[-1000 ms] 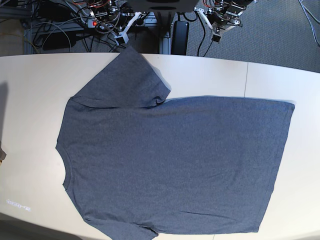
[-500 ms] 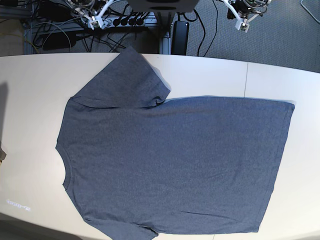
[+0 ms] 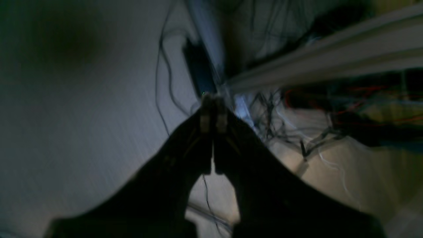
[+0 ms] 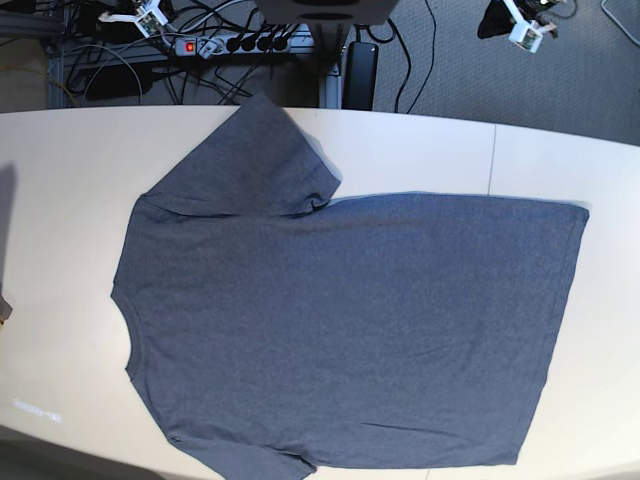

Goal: Fold the T-shirt properly
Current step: 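Move both grippers down toward the shoulder corners of the grey T-shirt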

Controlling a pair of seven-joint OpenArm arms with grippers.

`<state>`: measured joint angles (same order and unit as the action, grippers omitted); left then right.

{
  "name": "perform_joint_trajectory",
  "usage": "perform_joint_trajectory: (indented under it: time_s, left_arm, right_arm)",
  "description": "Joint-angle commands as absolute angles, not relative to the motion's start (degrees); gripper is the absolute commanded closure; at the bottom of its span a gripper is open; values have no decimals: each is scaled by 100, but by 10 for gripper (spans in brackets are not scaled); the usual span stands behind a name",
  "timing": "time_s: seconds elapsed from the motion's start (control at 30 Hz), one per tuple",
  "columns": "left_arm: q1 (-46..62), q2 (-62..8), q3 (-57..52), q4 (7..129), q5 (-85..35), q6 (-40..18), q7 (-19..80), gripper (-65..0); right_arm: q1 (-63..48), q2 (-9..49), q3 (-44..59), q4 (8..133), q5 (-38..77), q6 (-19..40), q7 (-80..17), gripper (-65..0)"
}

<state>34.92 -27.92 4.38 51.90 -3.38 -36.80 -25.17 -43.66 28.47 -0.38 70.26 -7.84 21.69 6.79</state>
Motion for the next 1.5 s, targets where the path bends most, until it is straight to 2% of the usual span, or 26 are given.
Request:
perform_joint_trajectory:
  time_s: [0.0,0.17,0.4,0.47,0.53,0.6,0.67,0.77,0.83,0.87,1.07,1.37,1.47]
  left_arm:
    - [3739,-2958,198,5516,-440,-3946,-2683,0]
    - [4687,-3299,-923,7153,-923,-4000,-2679,0]
    - [5594,-3717,-2027,9174,-690,-4000,-2637,0]
    - [5653,-3817,-2244,9577,-609,-4000,-2370,0]
    - [5636,-3951,-2353,9883,-617,-4000,-2027,0]
    - [5636,-4128,-2359,10110,-615,-3911,-1811,-8]
    - [5636,-4298,-2359,10269,-613,-3629,-1586,-84]
    - [5634,-4545,-2359,10357,-615,-3212,-1197,-255]
    - [5634,-4665,-2359,10357,-613,-2991,-1017,-325]
    - [5634,-4707,-2359,10357,-611,-2915,-956,-331]
    - [5634,-4856,-2359,10355,-395,-2910,-849,-330]
    - [5636,-4893,-2359,10355,-377,-2910,-740,-330]
    - [5636,-4993,-2359,10355,-242,-2467,-646,-330]
  right_arm:
    - [-4589,3065,-8,7338,-744,2486,770,0]
    - [-5231,3662,174,8766,-746,2486,770,0]
    - [-5575,4248,858,10245,-746,2488,751,0]
    - [-5553,4451,945,10499,-751,2488,742,-11]
    - [-5435,4657,945,10680,-770,2488,661,-95]
    - [-5234,4842,921,10766,-768,2486,550,-238]
    - [-4967,5059,856,10768,-792,2486,548,-340]
    - [-4475,5411,617,10766,-1192,2482,399,-408]
    - [-4160,5693,287,10763,-1413,2471,379,-408]
    - [-4007,5822,78,10763,-1540,2469,379,-408]
    - [-2971,6368,-1358,10696,-1931,2469,349,-408]
    - [-1651,6379,-2738,10180,-2228,2469,263,-408]
    - [-1372,6379,-3148,9963,-2362,2467,263,-407]
